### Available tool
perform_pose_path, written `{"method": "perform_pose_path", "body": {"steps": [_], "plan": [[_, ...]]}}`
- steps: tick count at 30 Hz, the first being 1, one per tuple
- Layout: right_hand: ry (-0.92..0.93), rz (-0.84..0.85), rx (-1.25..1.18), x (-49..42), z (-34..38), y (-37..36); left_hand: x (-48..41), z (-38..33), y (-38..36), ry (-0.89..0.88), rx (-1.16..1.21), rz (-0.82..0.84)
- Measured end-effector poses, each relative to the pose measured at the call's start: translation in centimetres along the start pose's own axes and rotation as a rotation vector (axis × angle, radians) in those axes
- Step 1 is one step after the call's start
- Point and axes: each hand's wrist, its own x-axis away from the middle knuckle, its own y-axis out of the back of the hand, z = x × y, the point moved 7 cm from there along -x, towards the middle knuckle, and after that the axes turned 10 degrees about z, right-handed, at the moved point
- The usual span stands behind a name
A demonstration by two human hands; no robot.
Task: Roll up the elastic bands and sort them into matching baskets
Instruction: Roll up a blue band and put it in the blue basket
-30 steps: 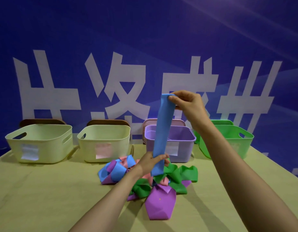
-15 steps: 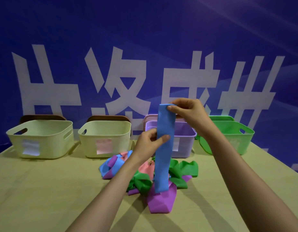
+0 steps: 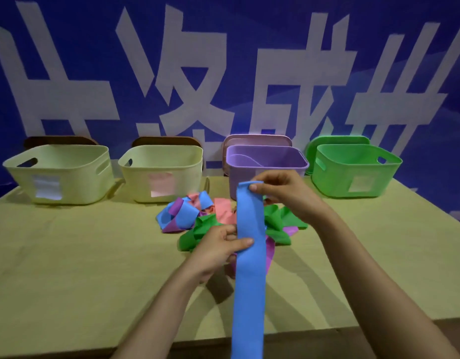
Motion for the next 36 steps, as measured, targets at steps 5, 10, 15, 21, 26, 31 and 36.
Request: {"method": "perform_pose_path", "body": {"steps": [5, 10, 15, 21, 26, 31, 36], "plan": [[-0.077, 0.003, -0.006, 0.1, -5.8, -1.4, -0.7, 5.5, 0.9, 0.134, -0.047, -0.083], [0.005, 0.03, 0.033, 0.7, -4.3, -2.0, -0.7, 3.0, 1.1, -0.023, -0.145, -0.151], [0.1, -0.014, 0.068, 1.9, -2.3, -2.3, 1.1, -2.8, 1.6, -0.329, -0.054, -0.346], [0.131, -0.087, -0.057, 3.6, -1.2, -3.0, 1.8, -3.6, 1.6, -0.309, 0.041, -0.396], [0.163, -0.23, -0.021, 4.8, -1.0, -2.9, 1.9, -4.1, 1.0, -0.282, 0.103, -0.347], [0.206, -0.324, 0.093, 5.3, -0.5, -3.0, 2.3, -4.9, 0.6, -0.299, 0.195, -0.355], [0.175, -0.273, 0.052, 5.5, -0.6, -3.3, 2.6, -5.0, 0.6, -0.291, 0.171, -0.395]]}}
